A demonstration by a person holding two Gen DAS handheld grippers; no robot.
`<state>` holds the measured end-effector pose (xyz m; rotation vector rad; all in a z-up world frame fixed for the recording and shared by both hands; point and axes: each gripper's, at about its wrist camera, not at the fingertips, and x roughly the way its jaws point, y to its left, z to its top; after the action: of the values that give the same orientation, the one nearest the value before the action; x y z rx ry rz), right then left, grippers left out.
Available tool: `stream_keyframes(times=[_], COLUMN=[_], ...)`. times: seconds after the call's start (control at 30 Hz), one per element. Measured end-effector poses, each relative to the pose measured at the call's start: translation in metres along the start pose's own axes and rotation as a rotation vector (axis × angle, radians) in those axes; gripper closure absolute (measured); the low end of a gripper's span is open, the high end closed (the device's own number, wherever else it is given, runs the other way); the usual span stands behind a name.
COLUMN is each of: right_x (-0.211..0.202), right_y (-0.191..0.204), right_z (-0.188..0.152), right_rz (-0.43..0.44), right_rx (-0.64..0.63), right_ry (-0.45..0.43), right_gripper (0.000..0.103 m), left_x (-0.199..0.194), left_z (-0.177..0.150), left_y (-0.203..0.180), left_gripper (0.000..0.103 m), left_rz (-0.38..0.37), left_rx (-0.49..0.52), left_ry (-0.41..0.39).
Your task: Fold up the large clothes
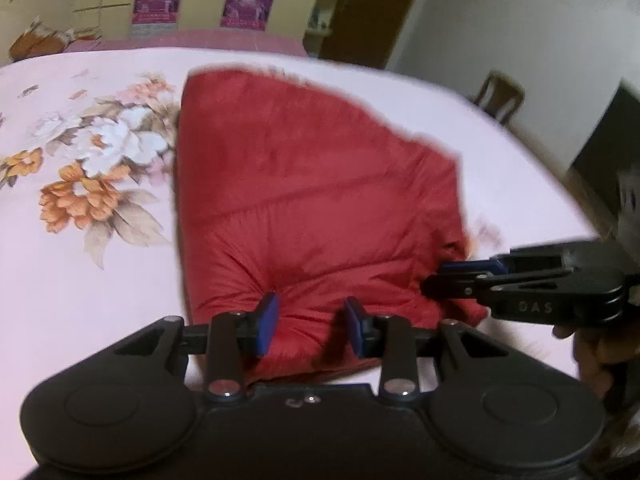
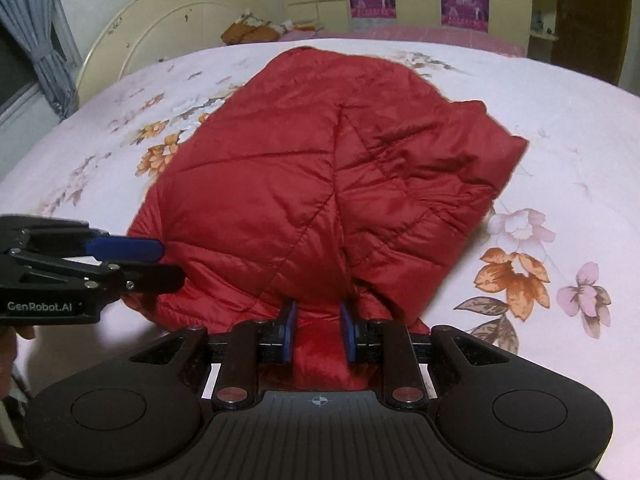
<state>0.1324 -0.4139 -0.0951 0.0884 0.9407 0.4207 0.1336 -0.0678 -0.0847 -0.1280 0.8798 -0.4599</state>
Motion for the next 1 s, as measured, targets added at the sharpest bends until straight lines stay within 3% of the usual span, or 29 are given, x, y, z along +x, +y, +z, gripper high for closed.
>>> stream_keyframes(times=[0.1,0.2,0.3,0.47,0.6,0.7,0.83,1.0], right_x=[-0.032,-0.034,-0.012,0.022,0.039,0.025,-0.004,-0.011], right_y=[-0.011,-0.033,-0.055,-0.072,-0.078,-0.077,-0.08,-0.091], right_z=[0.013,0.033,0.052,0.06,0.05,0.05,0.053,0.057], right_rz=[-0.011,-0.036,-0.056,-0.056,-0.065,-0.073,-0.071,-0.065], right_rx=[0.032,0.091,0.136,0.145,0.164,0.164,0.179,0.258], right_ry=[-0.101,-0.165,-0.173,-0.145,-0.119,-0.14,-0.231,-0.264], right_gripper=[0.08,0.08,0.08,0.081,0.081,0.08,0.08,0.08], left_x=[-0.022,-0.007,0.016,0.041,0.039,0.027,0.018,0.024], left_z=[0.012,0.032,0.045,0.038,0.036,0.044,0.052,0.059], left_y=[-0.002,0.003,0.002,0.009,0.006,0.004,0.007,0.012], left_gripper=[0.067,0.067,0.067,0.065,0.065,0.067,0.044,0.034], left_rz=[0.012,0.018,0.031,0.061,0.071,0.087,0.144,0.167], left_rx=[0.046,0.058,0.086,0.069,0.054,0.051,0.06,0.055], left_ry=[-0.088,-0.114,-0.108,-0.071,-0.058,-0.058,-0.091,-0.073])
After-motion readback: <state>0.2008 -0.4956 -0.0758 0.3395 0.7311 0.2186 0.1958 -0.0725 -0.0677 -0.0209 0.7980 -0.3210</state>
